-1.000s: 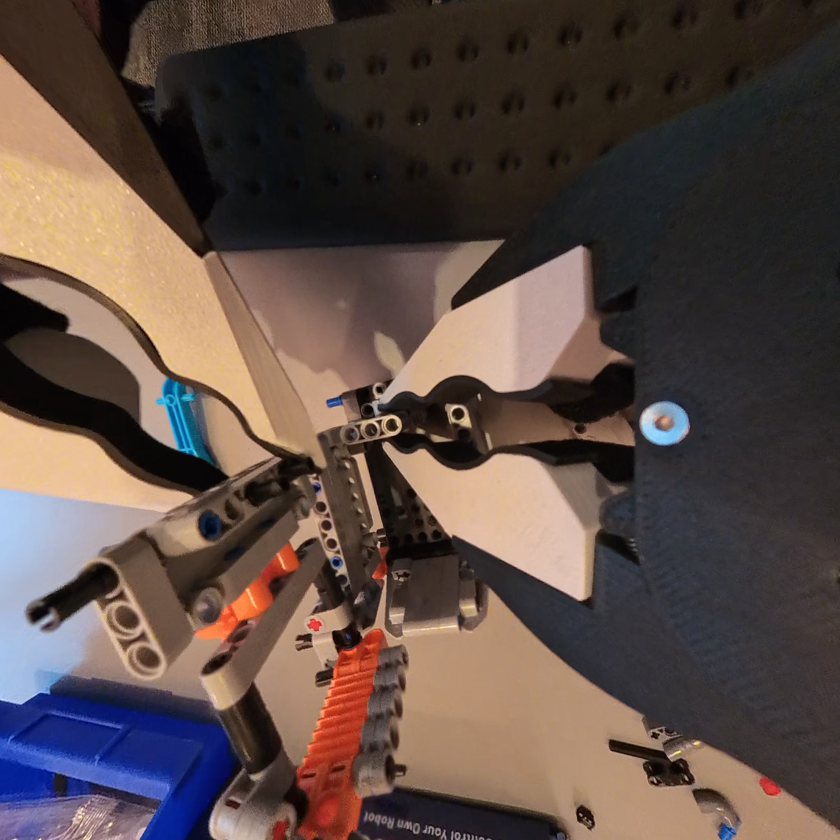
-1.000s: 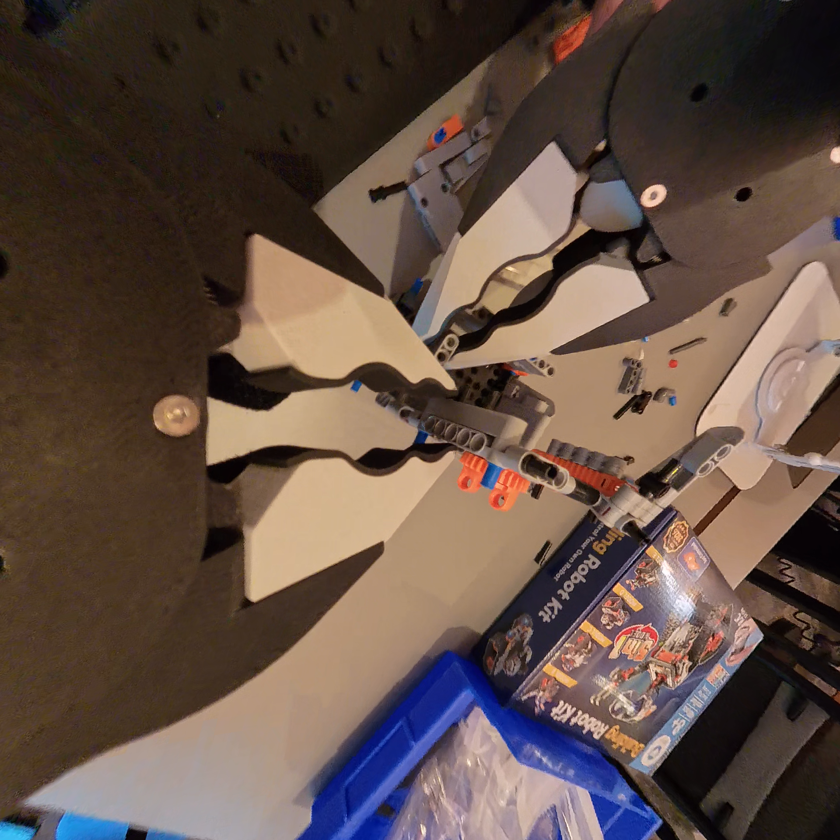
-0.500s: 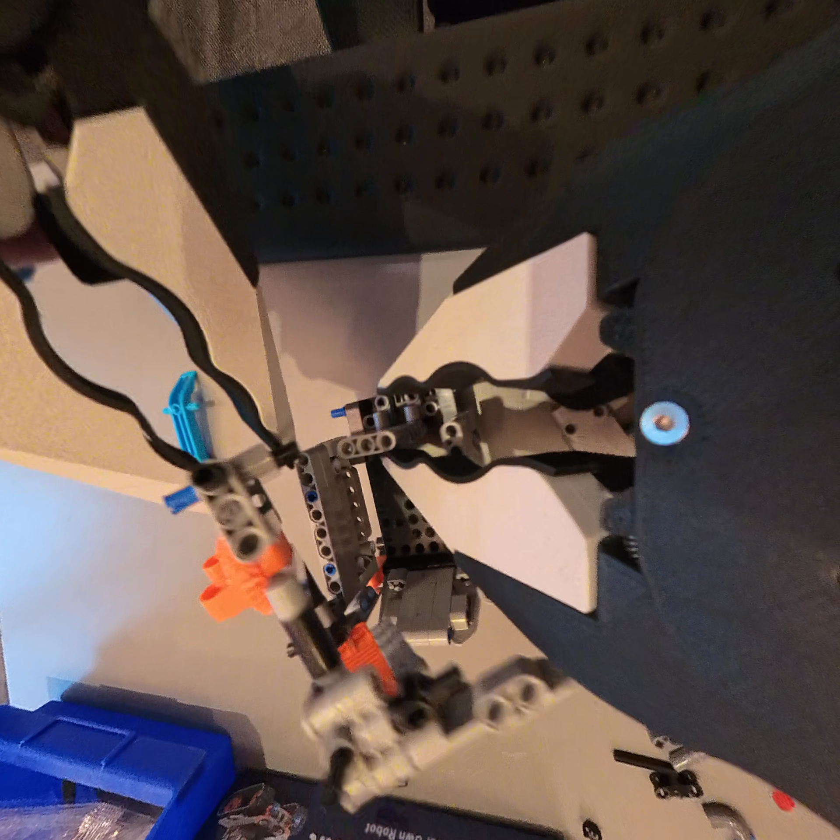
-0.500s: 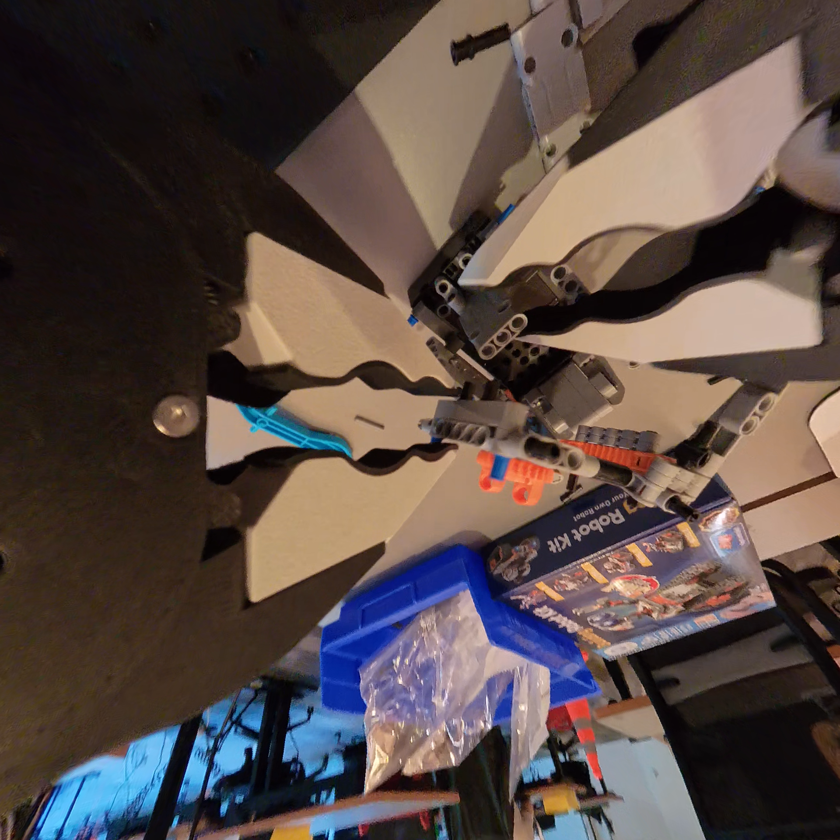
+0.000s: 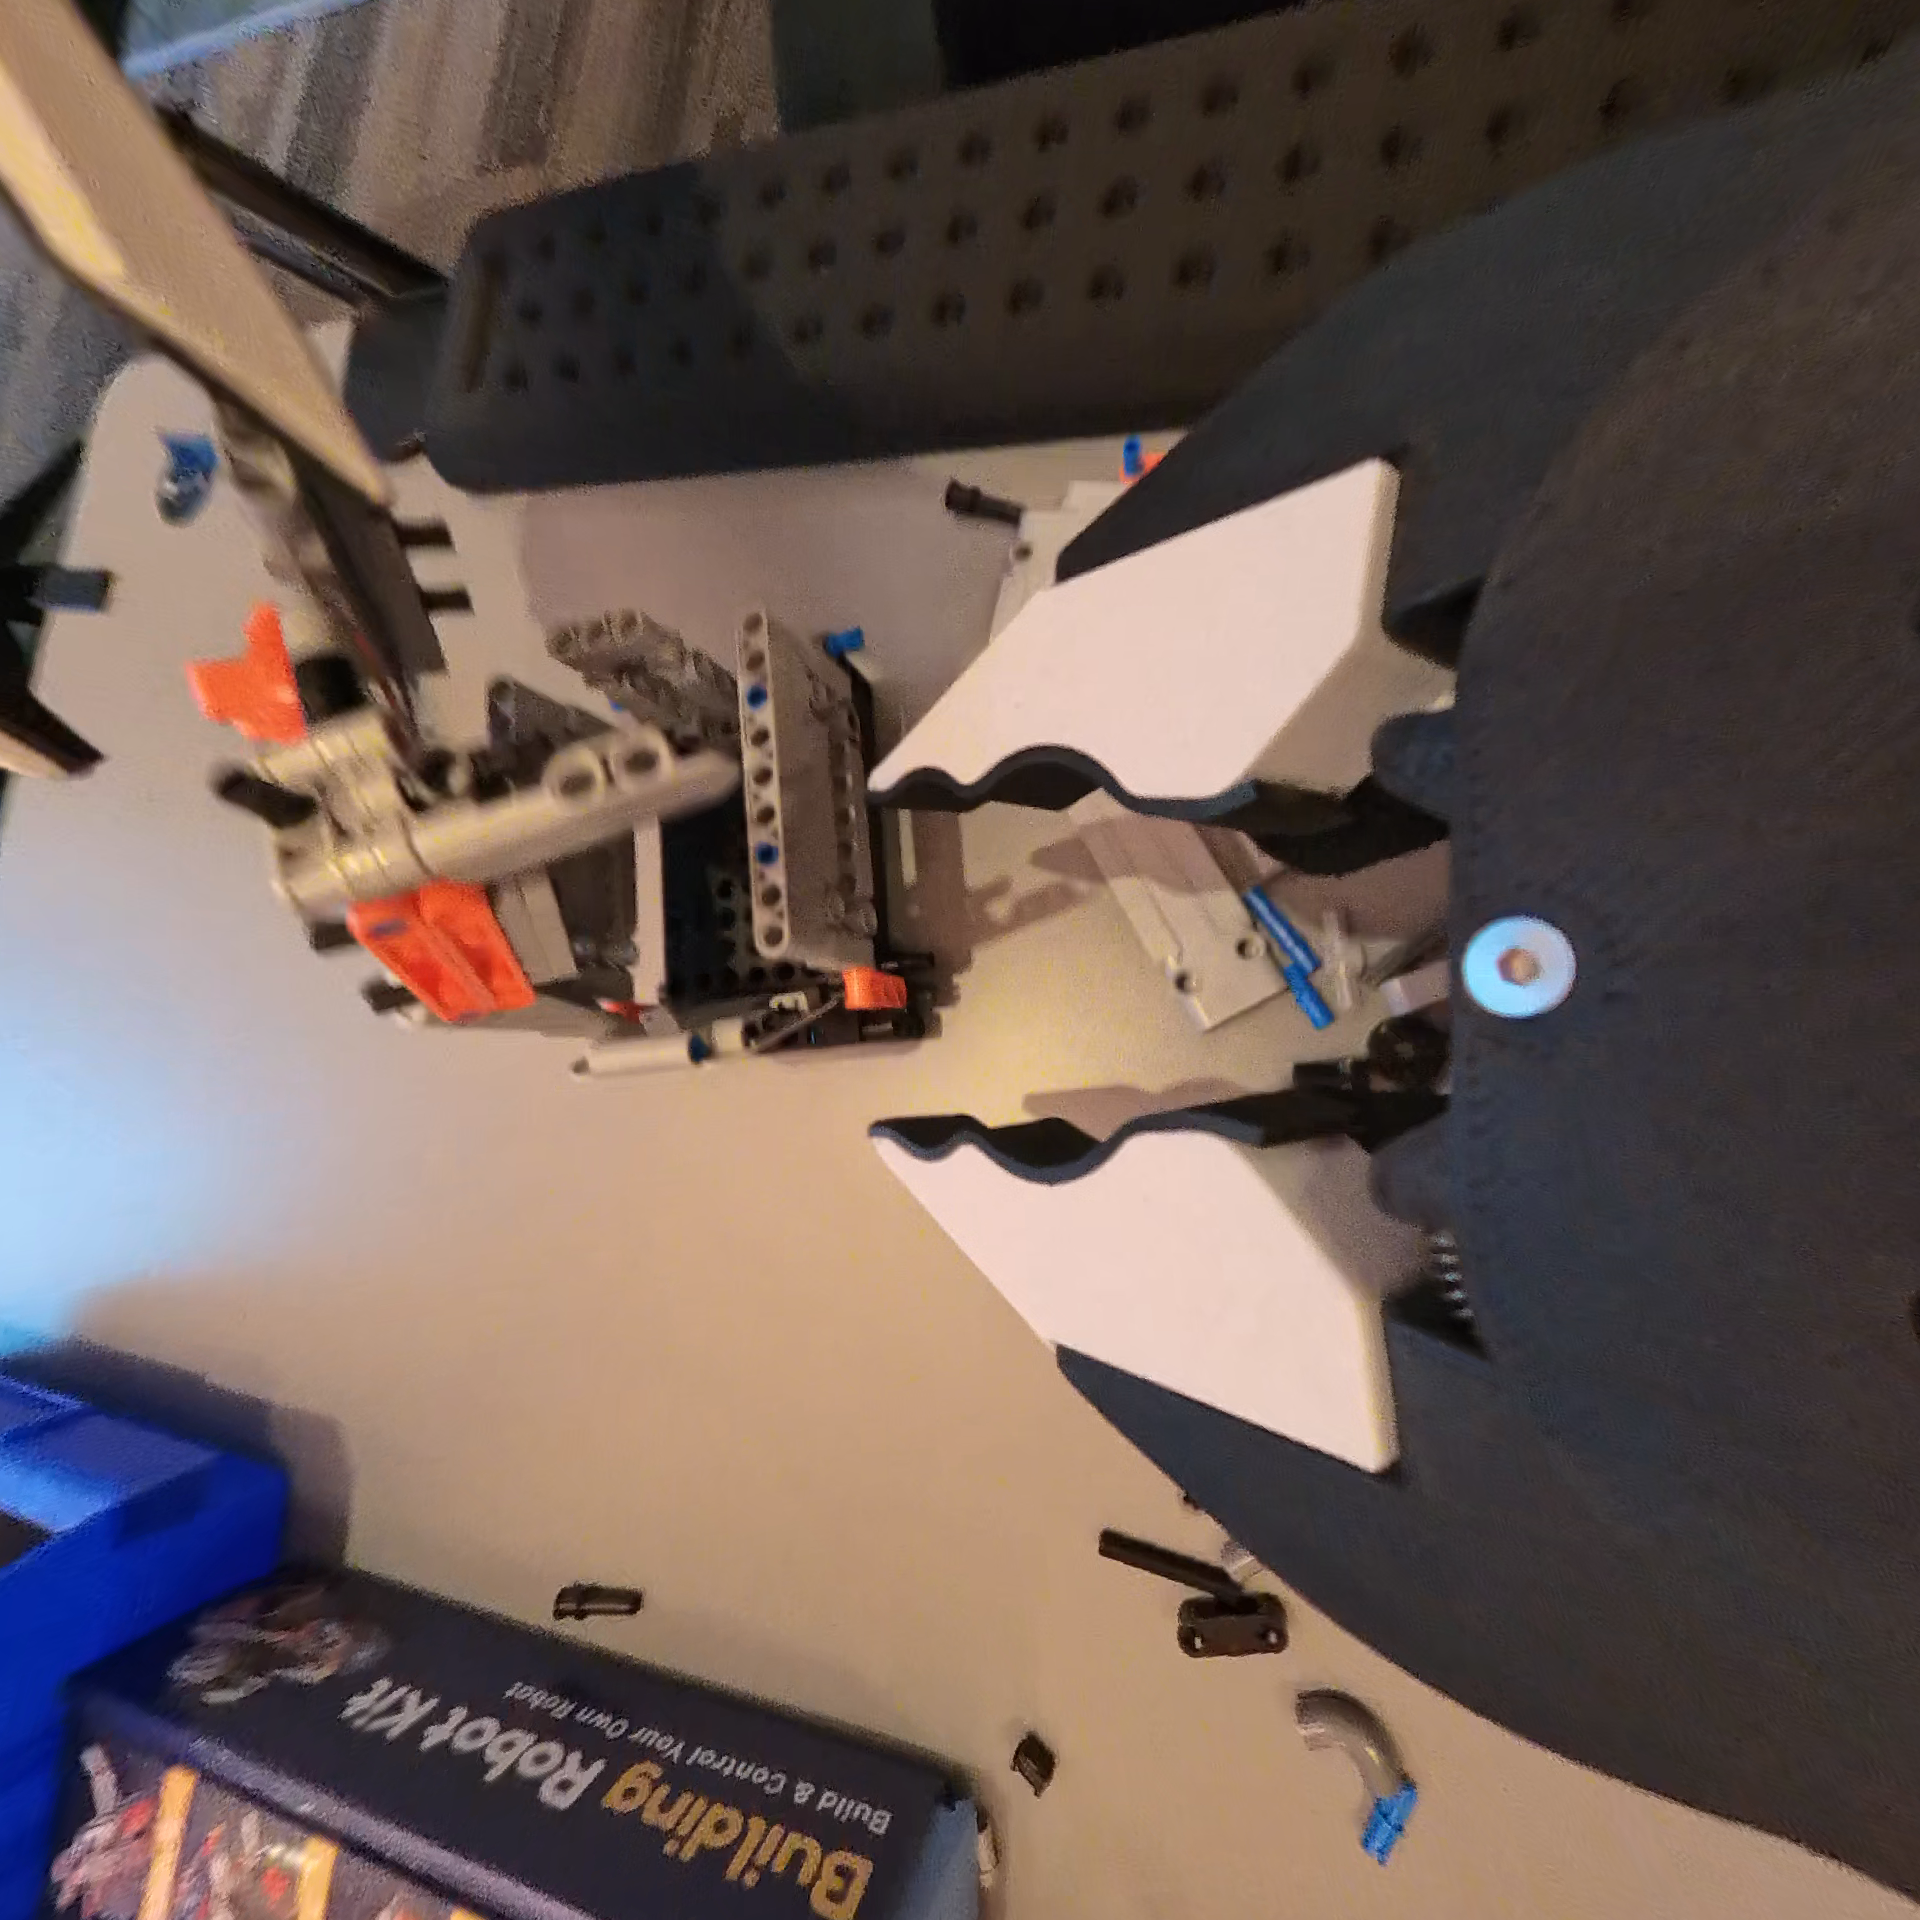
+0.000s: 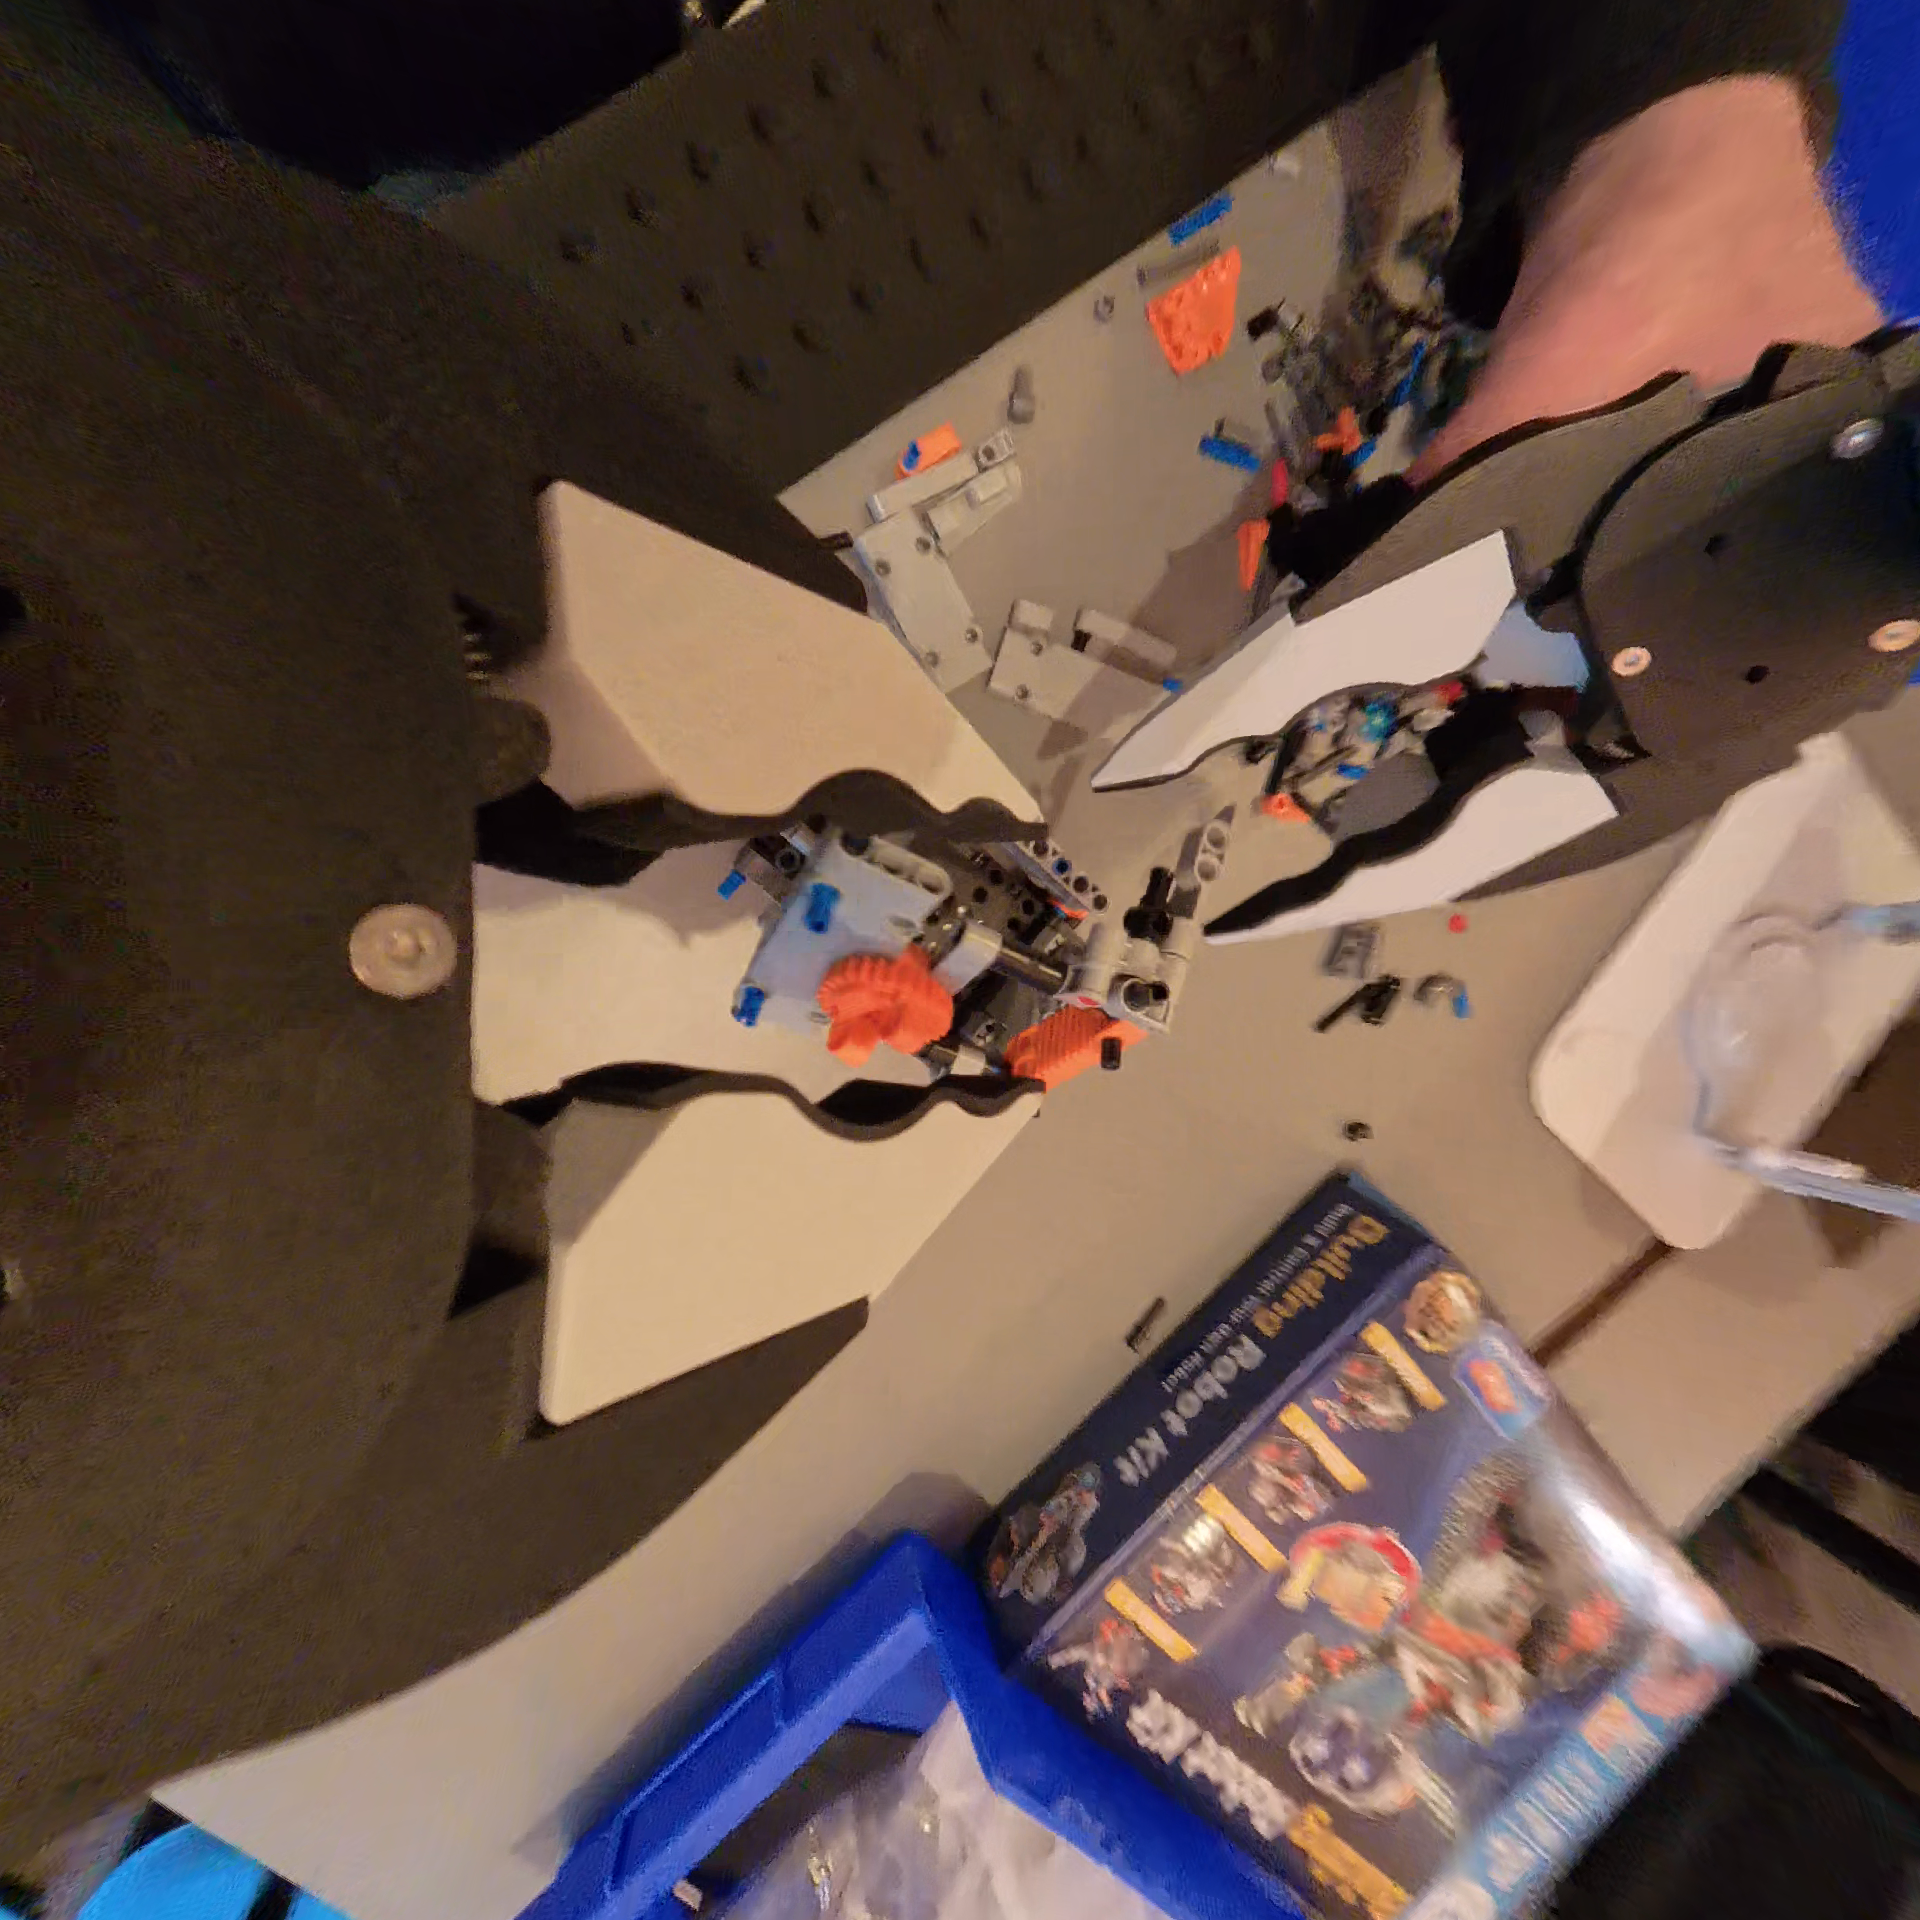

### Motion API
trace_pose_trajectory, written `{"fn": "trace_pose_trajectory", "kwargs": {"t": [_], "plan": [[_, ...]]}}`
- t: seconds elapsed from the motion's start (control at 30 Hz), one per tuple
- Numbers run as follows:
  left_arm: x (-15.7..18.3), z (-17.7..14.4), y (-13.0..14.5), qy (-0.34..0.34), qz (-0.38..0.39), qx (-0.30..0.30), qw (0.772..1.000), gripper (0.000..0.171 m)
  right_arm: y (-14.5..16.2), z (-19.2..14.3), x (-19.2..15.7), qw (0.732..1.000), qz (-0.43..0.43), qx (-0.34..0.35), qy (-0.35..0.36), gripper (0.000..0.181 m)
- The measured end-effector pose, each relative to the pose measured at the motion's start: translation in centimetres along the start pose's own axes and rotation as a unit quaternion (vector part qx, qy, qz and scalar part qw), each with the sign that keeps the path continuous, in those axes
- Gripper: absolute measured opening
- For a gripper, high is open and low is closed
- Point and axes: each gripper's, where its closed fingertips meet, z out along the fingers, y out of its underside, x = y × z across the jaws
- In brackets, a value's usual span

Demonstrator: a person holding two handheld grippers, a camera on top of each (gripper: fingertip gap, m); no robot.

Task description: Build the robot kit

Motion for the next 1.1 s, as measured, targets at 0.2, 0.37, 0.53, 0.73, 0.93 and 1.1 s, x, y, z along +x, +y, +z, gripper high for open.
{"fn": "trace_pose_trajectory", "kwargs": {"t": [0.2,0.37,0.53,0.73,0.93,1.1], "plan": [[0.5,2.8,1.0,0.047,0.027,-0.041,0.998,0.055,0.7,3.1,0.8,0.998,-0.008,-0.056,0.025,0.028],[1.3,4.3,1.7,0.057,0.038,-0.057,0.996,0.049,1.4,3.7,1.2,0.993,-0.058,-0.087,0.053,0.014],[2.5,4.7,1.3,0.072,0.040,-0.047,0.995,0.036,1.9,4.4,1.4,0.982,-0.123,-0.106,0.093,0.014],[3.2,4.0,1.1,0.080,0.048,-0.053,0.994,0.047,3.5,5.2,1.3,0.967,-0.189,-0.122,0.118,0.016],[3.3,1.4,-1.9,0.102,0.040,0.008,0.994,0.043,3.7,4.6,1.0,0.975,-0.175,-0.100,0.096,0.021],[3.7,2.2,-2.6,0.112,0.041,0.009,0.993,0.025,4.2,3.2,0.7,0.980,-0.157,-0.098,0.073,0.048]]}}
